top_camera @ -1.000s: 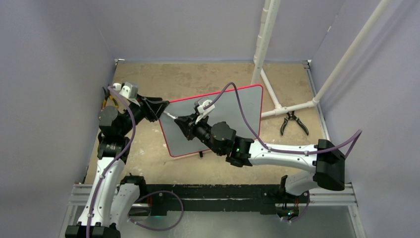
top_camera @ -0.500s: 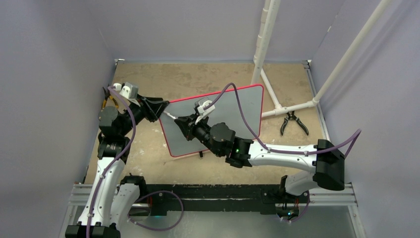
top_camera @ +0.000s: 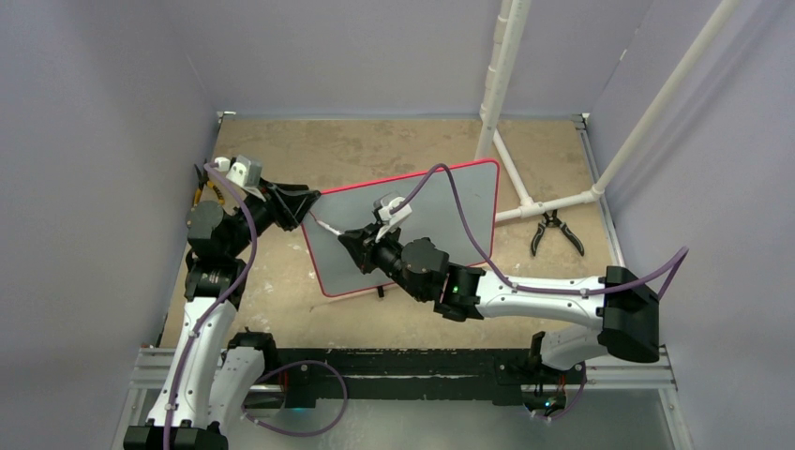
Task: Write a sentence on the whiteboard
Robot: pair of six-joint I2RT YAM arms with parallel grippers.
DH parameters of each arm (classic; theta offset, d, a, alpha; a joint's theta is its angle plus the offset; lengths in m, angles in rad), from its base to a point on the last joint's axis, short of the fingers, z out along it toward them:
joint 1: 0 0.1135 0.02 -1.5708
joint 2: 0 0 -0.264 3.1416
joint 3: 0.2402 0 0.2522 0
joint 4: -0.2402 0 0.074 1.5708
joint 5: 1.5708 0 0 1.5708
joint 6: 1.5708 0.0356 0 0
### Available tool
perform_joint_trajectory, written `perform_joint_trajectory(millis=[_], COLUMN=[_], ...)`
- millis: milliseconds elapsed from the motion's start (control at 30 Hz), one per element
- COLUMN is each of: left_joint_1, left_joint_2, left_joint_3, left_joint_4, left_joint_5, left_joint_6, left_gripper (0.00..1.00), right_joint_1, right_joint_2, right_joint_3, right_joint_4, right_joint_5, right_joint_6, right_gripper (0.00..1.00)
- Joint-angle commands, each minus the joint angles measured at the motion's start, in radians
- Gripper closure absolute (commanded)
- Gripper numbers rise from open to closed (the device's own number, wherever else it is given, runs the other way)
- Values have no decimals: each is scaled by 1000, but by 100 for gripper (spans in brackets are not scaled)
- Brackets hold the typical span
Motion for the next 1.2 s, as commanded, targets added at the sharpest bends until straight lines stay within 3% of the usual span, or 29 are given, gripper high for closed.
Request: perform_joint_trajectory(millis=[0,1167], left_joint_1=[-1,-1], left_joint_2=[-4,-3], left_joint_3=[2,0], left_joint_4=[32,35], left_joint_5=[41,47], left_joint_6=[-8,-5], left_gripper=[66,67], right_joint_1=[-3,-3], right_joint_2=[-36,-46], right_joint_3=[-13,28], right_joint_4=[-12,54], right_joint_5=[27,113], right_joint_6=[11,-41], right_gripper=[100,100])
